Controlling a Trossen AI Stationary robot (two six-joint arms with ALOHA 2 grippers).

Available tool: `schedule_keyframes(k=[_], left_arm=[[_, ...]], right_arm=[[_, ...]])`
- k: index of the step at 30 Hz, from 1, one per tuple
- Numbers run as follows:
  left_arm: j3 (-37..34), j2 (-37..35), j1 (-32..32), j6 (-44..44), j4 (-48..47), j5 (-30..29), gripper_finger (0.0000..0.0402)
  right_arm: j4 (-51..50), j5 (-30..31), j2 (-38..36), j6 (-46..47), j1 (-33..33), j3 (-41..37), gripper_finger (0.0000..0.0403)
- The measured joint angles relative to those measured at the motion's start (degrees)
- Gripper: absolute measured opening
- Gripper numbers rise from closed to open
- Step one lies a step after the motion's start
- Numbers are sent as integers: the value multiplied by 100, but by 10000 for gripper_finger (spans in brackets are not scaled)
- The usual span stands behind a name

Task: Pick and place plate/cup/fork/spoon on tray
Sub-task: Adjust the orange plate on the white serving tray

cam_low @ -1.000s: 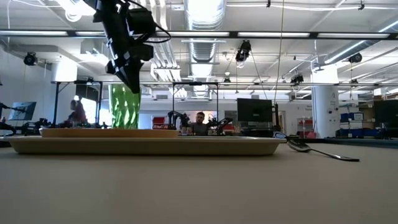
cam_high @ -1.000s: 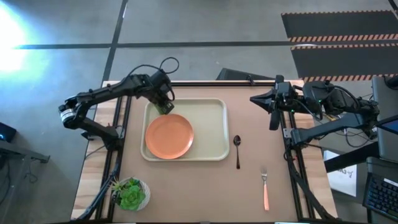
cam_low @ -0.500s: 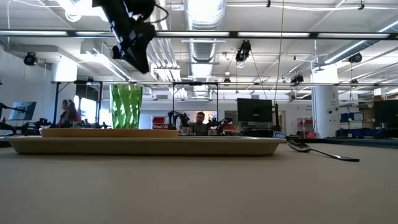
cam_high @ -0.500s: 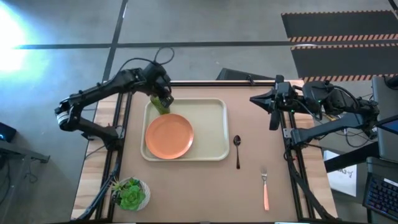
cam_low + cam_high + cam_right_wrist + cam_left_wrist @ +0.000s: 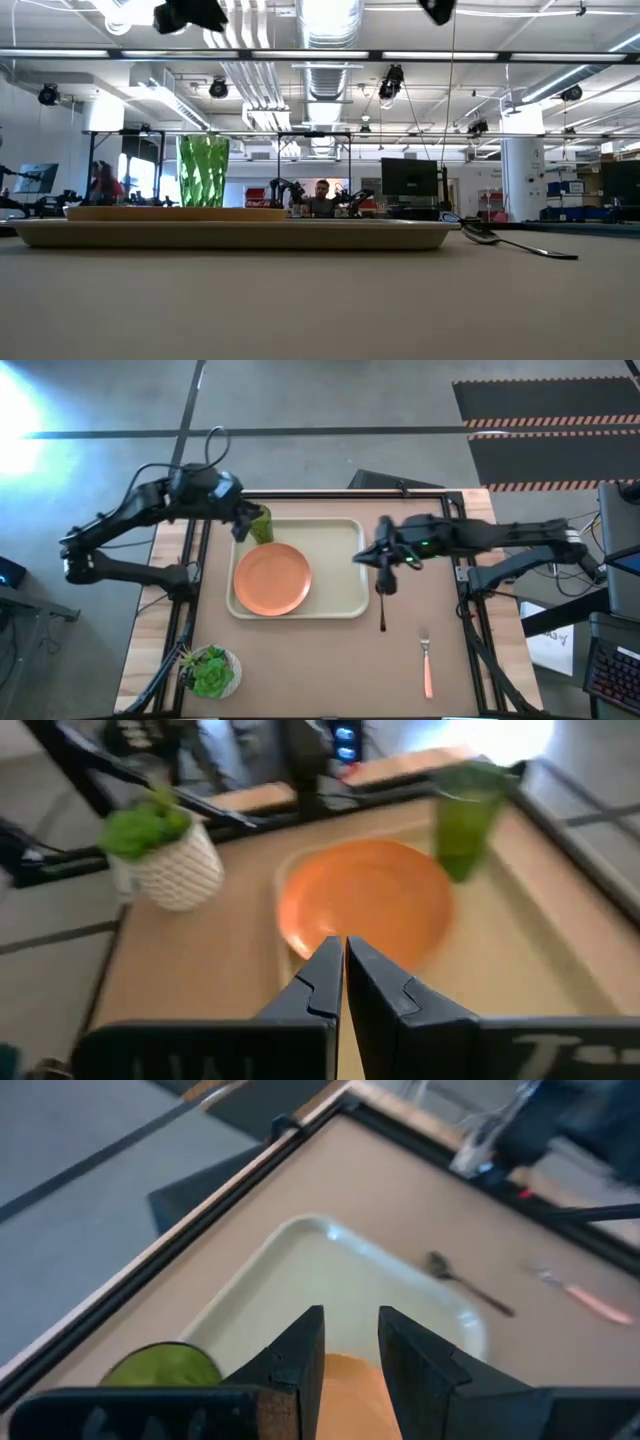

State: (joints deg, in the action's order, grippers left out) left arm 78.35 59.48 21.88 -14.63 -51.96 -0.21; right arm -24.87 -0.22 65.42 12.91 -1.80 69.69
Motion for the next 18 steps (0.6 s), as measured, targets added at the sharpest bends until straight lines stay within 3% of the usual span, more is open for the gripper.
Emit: schedule_keyframes(k=[7, 18], left_arm=[[-2, -660, -563, -26, 59, -502, 79], [-7, -979, -620, -5, 50, -631, 79]], right_arm=[[1351, -1248, 1597, 37, 248, -13, 9], [1670, -1501, 4034, 151, 356, 836, 9]])
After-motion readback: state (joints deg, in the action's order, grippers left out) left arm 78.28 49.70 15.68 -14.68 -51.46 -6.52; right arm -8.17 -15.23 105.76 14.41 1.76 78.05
